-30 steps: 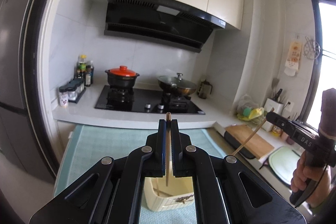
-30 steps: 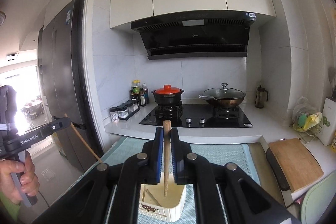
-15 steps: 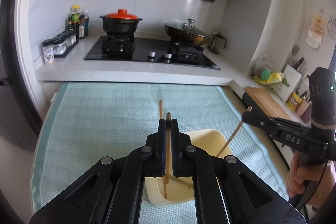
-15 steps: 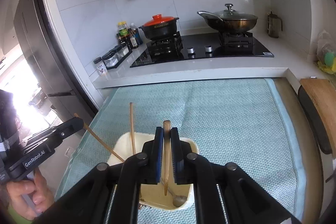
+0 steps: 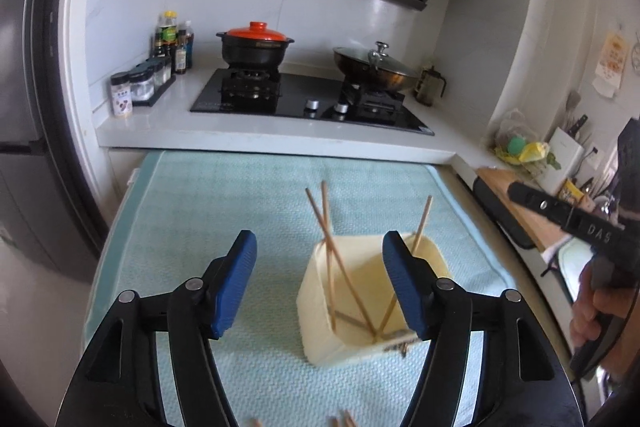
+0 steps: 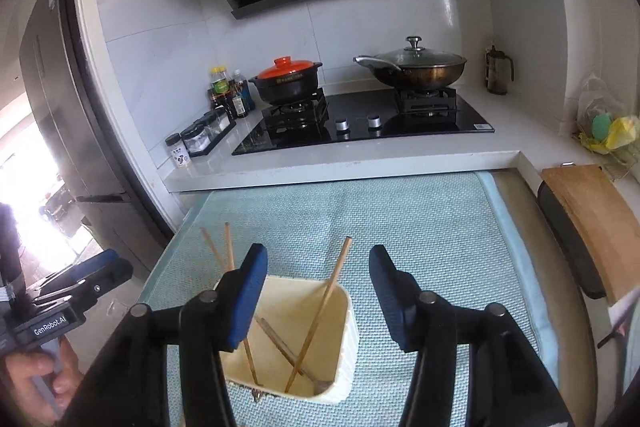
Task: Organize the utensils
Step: 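Lift both chopsticks over the cream caddy and release them inside, then move both open tools back over the remaining utensils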
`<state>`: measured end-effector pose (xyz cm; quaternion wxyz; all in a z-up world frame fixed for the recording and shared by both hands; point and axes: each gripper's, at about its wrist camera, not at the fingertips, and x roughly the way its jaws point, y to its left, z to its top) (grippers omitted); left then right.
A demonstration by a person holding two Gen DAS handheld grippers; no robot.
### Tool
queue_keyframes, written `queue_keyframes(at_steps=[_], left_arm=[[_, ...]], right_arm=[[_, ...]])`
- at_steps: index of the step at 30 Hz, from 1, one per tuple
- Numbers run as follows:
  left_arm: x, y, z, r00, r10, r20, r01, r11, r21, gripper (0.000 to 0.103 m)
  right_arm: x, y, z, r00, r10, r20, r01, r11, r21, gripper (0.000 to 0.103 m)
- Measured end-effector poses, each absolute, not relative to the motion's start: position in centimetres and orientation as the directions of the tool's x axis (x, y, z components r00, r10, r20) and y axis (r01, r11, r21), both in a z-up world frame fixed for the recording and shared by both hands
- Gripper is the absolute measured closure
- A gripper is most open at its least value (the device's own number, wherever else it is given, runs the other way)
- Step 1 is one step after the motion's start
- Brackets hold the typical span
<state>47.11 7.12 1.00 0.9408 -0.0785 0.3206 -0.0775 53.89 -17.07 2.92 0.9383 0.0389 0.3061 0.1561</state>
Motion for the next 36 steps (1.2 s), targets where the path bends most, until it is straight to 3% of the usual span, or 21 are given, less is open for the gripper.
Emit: queue_keyframes(at_steps=[8, 14, 20, 27, 36], left_arm=[[32.6, 9.7, -1.7, 0.766, -0.148, -0.626, 0.076, 0.987, -0.141, 0.004], [22.6, 11.8, -7.6, 0.738, -0.086, -0.669, -0.063, 0.979, -0.195, 0.004], [17.5, 12.4, -12.3, 0.72, -0.019, -0.694, -0.172, 0.964, -0.204, 0.004], [17.9, 10.5, -15.9, 0.677, 0.06, -0.733, -0.174, 0.981, -0.08, 0.004], [19.2, 10.2, -18.9, 0.589, 0.098, -0.802, -0.185, 0.983, -0.016, 0.004]], right_arm=[[42.3, -19.5, 3.6, 0.799, 0.308, -0.517, -0.323, 0.944, 0.064, 0.047], [33.4, -22.1, -0.8, 0.835, 0.204, -0.511, -0.246, 0.969, -0.014, 0.047], [26.5, -23.9, -8.5, 0.783, 0.101, -0.614, -0.163, 0.986, -0.046, 0.047], [22.5, -25.8, -15.5, 0.692, 0.041, -0.721, -0.111, 0.993, -0.051, 0.047], [23.5, -25.3, -16.5, 0.708, 0.064, -0.703, -0.108, 0.994, -0.018, 0.047]])
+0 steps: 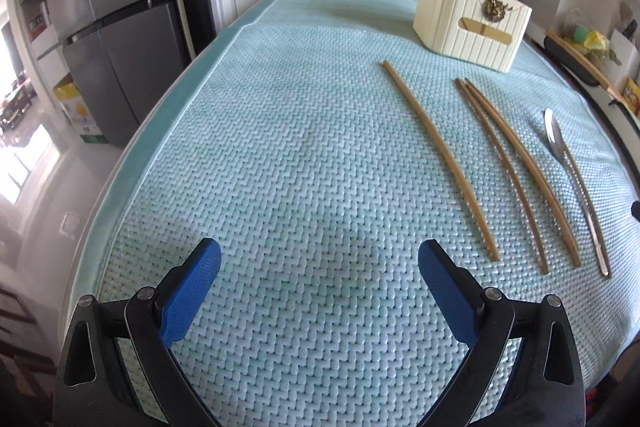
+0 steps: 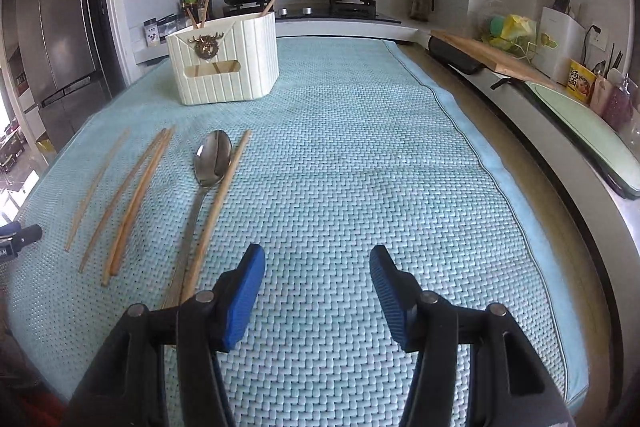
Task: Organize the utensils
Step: 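Move both open tools back over the remaining utensils, then close the left tool on a chopstick while the right tool grasps another chopstick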
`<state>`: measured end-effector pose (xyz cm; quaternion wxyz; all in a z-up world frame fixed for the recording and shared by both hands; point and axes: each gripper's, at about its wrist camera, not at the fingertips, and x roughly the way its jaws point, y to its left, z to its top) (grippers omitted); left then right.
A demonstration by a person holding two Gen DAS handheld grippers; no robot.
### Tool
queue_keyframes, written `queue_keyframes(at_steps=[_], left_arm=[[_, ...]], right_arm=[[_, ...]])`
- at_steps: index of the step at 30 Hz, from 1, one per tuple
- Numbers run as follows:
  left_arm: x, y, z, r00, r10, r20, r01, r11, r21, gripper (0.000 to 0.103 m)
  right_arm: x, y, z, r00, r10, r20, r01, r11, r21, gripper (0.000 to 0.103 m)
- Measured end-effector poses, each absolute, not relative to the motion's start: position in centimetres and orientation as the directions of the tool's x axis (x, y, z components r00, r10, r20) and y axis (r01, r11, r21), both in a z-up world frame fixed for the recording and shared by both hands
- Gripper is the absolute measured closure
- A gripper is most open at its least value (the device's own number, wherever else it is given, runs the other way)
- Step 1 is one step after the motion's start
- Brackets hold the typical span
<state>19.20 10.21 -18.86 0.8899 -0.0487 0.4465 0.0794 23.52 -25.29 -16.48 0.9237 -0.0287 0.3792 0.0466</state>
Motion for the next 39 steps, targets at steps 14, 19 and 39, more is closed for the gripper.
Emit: queue_keyframes(at_steps=[14, 19, 39], left_arm=[[20.2, 10.0, -20.1, 0.552, 0.11, -0.826, -0.201, 0.979, -0.004, 0.0], [20.3, 9.9, -20.2, 0.555, 0.106, -0.825, -0.194, 0.981, -0.004, 0.0], [19.8, 9.7, -20.2, 0.557, 0.107, -0.823, -0.194, 0.981, -0.004, 0.0]], right_arm=[[24.9, -23.5, -17.6, 0.676, 0.119, -0.727, -0.142, 0.989, 0.031, 0.048], [27.0, -21.5, -17.5, 0.648, 0.19, -0.738, -0.208, 0.976, 0.069, 0.06], [33.6, -19.2, -19.2, 0.554, 0.164, -0.816, -0.262, 0.965, 0.016, 0.082]])
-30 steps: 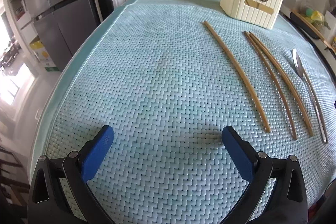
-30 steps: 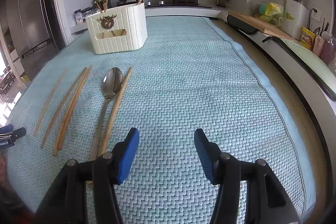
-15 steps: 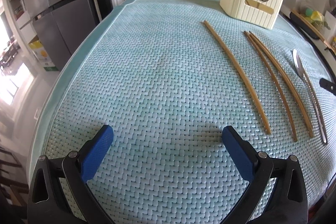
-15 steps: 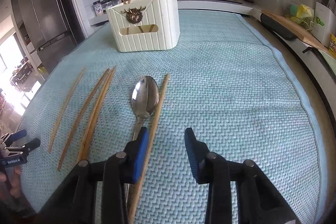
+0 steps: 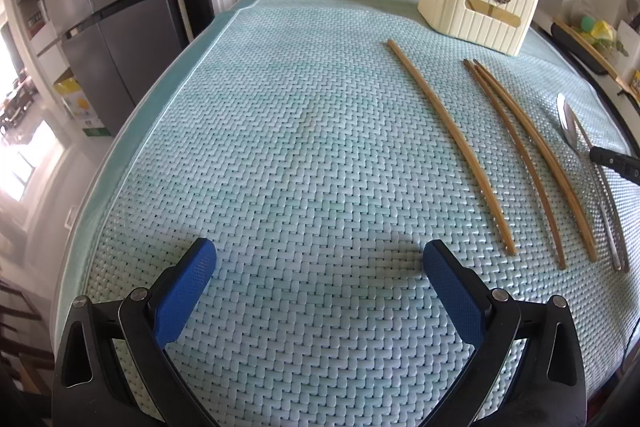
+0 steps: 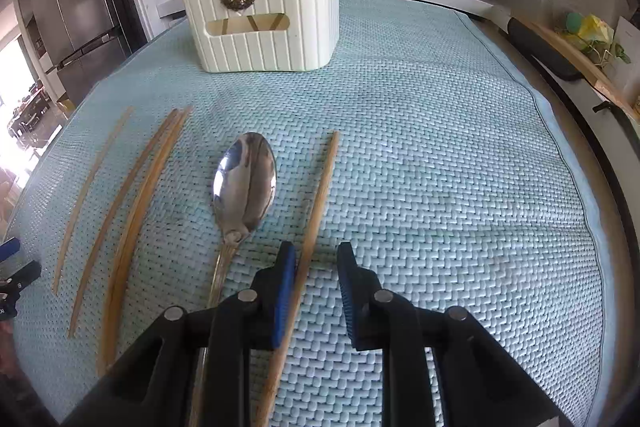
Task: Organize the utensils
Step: 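Close the left tool on a chopstick while the right tool grasps another chopstick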
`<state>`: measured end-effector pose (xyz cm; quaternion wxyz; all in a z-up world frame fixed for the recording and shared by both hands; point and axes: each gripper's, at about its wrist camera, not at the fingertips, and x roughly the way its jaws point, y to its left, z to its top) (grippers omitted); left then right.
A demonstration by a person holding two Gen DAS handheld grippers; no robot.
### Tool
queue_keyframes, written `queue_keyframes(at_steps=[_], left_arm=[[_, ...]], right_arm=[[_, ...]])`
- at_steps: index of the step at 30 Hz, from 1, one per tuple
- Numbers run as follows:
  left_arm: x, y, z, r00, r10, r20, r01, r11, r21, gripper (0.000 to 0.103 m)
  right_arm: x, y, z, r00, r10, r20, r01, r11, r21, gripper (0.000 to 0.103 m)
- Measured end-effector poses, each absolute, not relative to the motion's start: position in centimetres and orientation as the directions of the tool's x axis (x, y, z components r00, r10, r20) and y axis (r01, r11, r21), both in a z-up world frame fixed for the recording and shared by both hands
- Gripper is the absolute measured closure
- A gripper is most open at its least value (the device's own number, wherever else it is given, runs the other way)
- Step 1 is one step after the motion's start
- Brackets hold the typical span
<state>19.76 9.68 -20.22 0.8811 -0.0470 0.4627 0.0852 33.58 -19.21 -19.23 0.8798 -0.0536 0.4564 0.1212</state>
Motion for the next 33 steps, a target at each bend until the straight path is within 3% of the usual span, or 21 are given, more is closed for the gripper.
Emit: queue_keyframes(at_steps=[5, 14, 24, 33], left_arm=[[20.1, 9.7, -19.8, 0.542, 0.077, -0.837, -0.165, 0.986, -0.017, 0.001], [24.6, 9.9, -16.6, 0.619, -0.054, -0.783, -0.102, 0.984, -0.149, 0.001], [36.4, 7.9, -19.2, 0.537, 0.016, -0.843, -0.081, 0.996, -0.033, 0.001], [39.2, 7.7, -20.3, 0.492, 0.021, -0.87, -0.055, 0.998, -0.007, 0.005]], right_arm=[[34.4, -18.9, -19.2, 0.55, 0.145, -0.822, -0.274, 0.962, -0.013, 0.082], [37.0, -18.3, -19.4, 0.562, 0.106, -0.82, -0.264, 0.963, -0.056, 0.082], [36.9, -19.0, -19.4, 0.57, 0.12, -0.812, -0.266, 0.963, -0.044, 0.082], [39.6, -19.1, -19.0, 0.549, 0.125, -0.827, -0.28, 0.959, -0.041, 0.082]])
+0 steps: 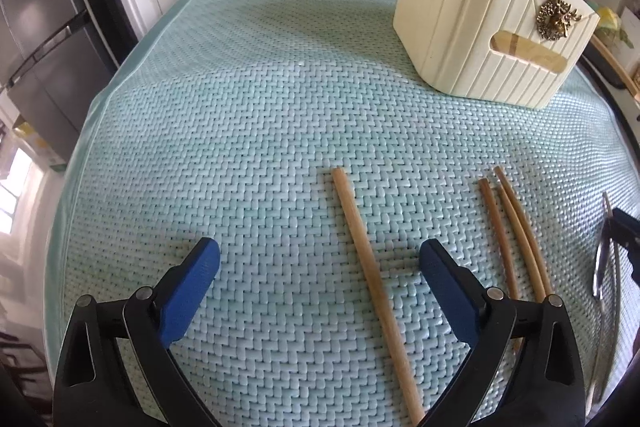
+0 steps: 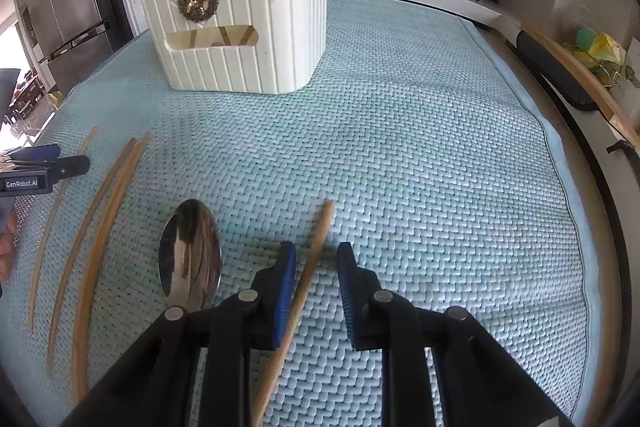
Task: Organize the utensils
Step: 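Close the left tool on a chopstick while the right tool grasps another chopstick, then carry both chopsticks over the cream caddy and lower them in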
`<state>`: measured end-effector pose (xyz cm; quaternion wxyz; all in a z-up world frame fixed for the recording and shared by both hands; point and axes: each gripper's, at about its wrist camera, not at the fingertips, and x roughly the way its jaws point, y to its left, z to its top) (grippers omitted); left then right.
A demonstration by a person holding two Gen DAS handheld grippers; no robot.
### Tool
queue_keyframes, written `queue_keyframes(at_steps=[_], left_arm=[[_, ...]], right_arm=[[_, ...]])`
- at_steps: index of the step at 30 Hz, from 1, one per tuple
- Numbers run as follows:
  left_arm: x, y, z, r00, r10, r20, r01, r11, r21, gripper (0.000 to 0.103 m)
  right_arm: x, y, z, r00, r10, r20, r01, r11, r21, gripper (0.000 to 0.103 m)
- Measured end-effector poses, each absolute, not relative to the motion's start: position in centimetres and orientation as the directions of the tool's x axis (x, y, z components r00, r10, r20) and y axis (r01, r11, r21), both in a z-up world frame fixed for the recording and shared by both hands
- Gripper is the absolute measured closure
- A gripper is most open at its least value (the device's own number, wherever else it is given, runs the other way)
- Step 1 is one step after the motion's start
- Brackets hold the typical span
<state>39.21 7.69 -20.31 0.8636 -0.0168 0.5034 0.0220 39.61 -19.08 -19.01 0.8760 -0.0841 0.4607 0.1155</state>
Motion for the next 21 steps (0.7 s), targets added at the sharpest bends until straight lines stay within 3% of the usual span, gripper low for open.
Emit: queue_keyframes(at_steps=[2, 3, 5, 7, 8, 14, 21], left_arm=[[39.5, 7.6, -20.1, 0.494, 0.009, -0.869, -0.039, 0.999, -0.012, 0.018], [39.5, 7.4, -19.9, 0.497, 0.002, -0.868, -0.026, 1.0, -0.013, 0.024], [39.6, 7.1, -19.5, 0.497, -0.015, -0.867, 0.0, 1.0, -0.017, 0.048], [39.6, 6.9, -19.3, 0.493, -0.036, -0.869, 0.016, 0.999, -0.033, 0.082], [39.7, 7.0, -19.3, 0.49, -0.054, -0.87, 0.02, 0.999, -0.051, 0.093], [39.0, 7.5, -18.3, 0.507, -0.115, -0.854, 0.029, 0.993, -0.117, 0.098], [35.4, 7.6, -11.9, 0.626, -0.18, -0.758, 0.057, 0.981, -0.187, 0.098]], right_arm=[[40.4, -18.7, -19.1, 0.545, 0.119, -0.83, -0.288, 0.956, -0.052, 0.085], [40.7, -18.4, -19.1, 0.543, 0.116, -0.832, -0.289, 0.956, -0.055, 0.091], [41.3, -18.2, -19.1, 0.535, 0.118, -0.836, -0.288, 0.956, -0.049, 0.095], [41.8, -18.1, -19.1, 0.531, 0.126, -0.838, -0.285, 0.958, -0.036, 0.097], [42.0, -18.2, -19.1, 0.529, 0.133, -0.838, -0.281, 0.959, -0.025, 0.097], [42.4, -19.9, -17.3, 0.548, 0.199, -0.813, -0.243, 0.967, 0.073, 0.097], [39.6, -21.9, -11.3, 0.627, 0.286, -0.725, -0.25, 0.955, 0.16, 0.097]])
